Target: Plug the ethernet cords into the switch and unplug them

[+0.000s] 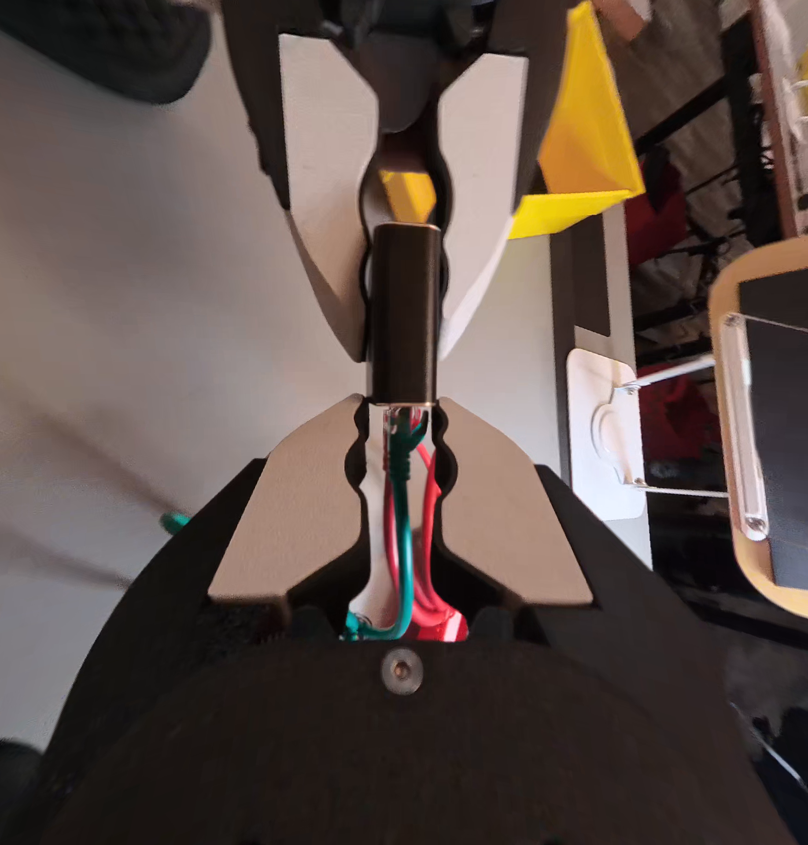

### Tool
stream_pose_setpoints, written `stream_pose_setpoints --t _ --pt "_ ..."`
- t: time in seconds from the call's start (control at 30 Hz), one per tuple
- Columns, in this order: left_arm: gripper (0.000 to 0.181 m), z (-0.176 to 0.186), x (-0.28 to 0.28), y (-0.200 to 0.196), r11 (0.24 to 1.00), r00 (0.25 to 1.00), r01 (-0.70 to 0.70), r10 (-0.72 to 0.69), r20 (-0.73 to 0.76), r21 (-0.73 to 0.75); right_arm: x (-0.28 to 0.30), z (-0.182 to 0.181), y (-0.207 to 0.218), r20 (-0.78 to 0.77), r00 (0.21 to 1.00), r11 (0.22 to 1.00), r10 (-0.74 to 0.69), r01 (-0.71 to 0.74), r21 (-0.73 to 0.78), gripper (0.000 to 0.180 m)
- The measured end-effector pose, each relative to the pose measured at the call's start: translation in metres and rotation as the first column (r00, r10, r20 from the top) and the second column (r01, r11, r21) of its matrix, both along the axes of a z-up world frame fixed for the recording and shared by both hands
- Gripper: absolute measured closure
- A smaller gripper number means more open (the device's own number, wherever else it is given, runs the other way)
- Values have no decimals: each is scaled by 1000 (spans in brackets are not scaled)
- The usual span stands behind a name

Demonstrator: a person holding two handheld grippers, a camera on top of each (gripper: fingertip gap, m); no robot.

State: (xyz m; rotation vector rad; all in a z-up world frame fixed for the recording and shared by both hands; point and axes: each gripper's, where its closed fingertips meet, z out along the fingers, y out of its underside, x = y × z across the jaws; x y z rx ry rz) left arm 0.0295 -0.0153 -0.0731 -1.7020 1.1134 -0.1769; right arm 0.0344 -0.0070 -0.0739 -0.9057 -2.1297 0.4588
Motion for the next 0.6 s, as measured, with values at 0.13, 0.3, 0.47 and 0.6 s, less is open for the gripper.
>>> stream_pose_setpoints --t 0.13,0.3,0.47,0.6 --pt "155 12 -21 16 995 958 -60 80 274 -82 -13 42 19 -257 961 994 -103 93 -51 152" --pt "155 21 -60 38 968 753 -104 226 618 -228 -15 96 -39 -442 894 879 -71 -153 -451 154" --pt "155 40 -81 39 964 560 -61 248 791 -259 -56 36 -93 -288 958 738 -4 -192 -648 137" --pt "155 63 -82 28 977 511 -25 195 837 -212 -79 8 -76 -276 956 659 -101 -143 -739 126"
